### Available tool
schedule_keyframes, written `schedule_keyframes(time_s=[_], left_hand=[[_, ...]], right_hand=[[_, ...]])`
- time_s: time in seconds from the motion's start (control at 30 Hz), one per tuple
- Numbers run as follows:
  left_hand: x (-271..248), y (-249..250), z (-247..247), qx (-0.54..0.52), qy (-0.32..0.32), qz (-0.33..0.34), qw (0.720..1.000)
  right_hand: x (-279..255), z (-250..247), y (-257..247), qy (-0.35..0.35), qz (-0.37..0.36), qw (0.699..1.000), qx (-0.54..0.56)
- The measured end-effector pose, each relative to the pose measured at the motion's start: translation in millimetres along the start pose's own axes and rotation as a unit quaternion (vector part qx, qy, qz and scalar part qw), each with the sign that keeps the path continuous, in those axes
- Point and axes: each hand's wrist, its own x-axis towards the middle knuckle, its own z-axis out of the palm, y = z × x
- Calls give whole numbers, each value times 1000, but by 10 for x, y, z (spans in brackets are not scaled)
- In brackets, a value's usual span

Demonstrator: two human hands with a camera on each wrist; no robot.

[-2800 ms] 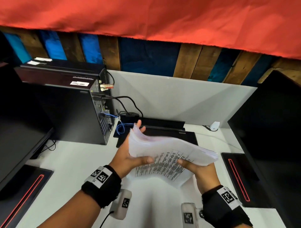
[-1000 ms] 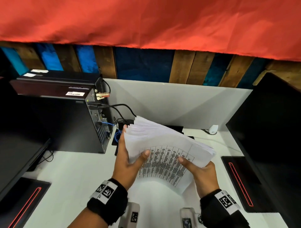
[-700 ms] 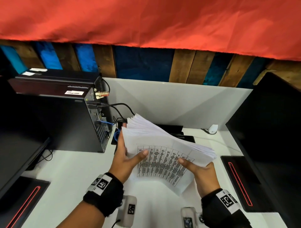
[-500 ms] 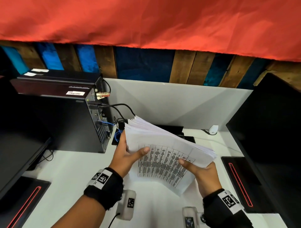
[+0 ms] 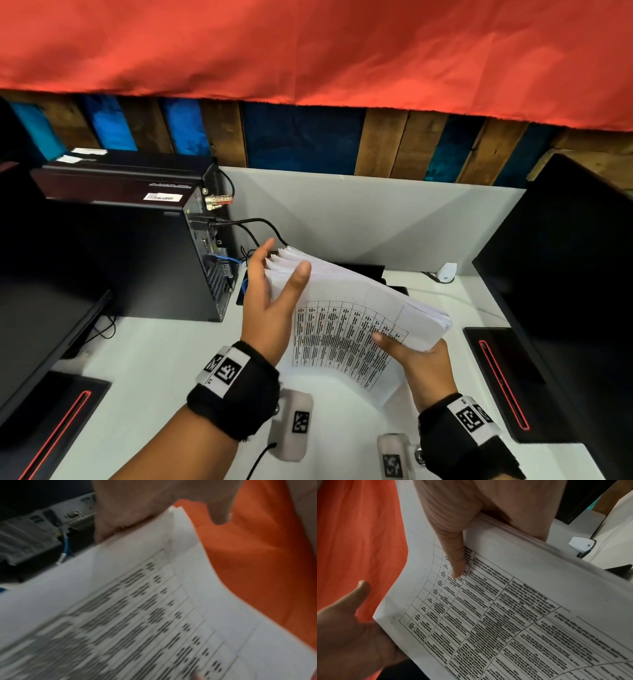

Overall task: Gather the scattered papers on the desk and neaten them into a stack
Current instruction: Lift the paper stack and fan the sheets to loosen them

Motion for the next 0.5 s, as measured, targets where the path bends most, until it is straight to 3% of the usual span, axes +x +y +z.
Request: schedule_keyframes(time_s=[0.13,0.23,0.33,0.4,0.5], left_hand=[[72,80,120,13,87,-14,996],[51,9,114,-17,88,-37,995],[71,-76,-3,-79,-10,-29,996],[140,-172,-127,-39,-91,-23,995],[175,-301,-311,46,-186,-97,977]], right_hand=[[3,10,7,-1,2,1000,-1],[6,7,16,-4,13,1000,-3],[-2,-10,5,-8,15,1000,1],[10,-41,-12,-15,20,1000,8],[34,-93,-18,-38,30,999,18]])
